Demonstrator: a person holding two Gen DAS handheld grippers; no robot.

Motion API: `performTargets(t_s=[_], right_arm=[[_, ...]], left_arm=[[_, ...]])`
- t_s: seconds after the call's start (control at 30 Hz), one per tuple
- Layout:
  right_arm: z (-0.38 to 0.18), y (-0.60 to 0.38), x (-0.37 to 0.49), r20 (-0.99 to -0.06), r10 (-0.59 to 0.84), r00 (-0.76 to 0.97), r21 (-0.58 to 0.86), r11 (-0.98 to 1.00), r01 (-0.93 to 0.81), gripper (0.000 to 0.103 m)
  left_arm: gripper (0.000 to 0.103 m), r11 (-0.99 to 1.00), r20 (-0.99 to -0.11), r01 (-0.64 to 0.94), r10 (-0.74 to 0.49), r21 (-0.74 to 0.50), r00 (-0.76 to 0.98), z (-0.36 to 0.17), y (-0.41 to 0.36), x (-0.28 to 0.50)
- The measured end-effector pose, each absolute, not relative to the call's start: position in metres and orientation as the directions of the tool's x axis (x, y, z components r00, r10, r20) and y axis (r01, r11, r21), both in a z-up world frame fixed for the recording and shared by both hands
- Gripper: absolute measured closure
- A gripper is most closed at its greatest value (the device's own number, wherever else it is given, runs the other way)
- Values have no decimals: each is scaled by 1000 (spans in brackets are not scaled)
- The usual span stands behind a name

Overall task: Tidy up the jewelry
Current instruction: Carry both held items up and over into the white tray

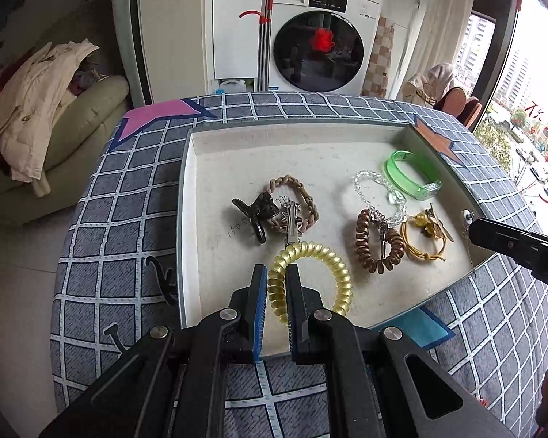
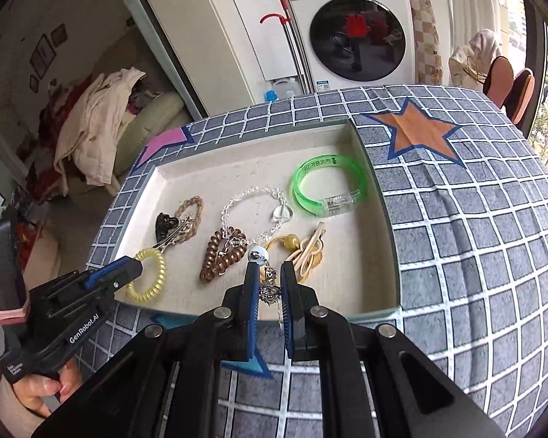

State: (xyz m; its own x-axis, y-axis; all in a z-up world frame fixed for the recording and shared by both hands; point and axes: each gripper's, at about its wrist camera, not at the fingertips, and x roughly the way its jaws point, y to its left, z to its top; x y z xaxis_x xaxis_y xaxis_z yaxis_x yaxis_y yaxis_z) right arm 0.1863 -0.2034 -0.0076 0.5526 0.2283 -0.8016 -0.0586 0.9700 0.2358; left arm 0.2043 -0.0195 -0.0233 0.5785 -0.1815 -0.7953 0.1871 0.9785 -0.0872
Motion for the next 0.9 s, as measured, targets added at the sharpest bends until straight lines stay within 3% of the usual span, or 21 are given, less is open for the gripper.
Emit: performTargets(t_s=[0.9], right_arm=[[-36,-195,216,-833,124,540,116,992,-48,90]], left_arm=[[72,986,-805,166,-84,19,588,-40,-36,223]])
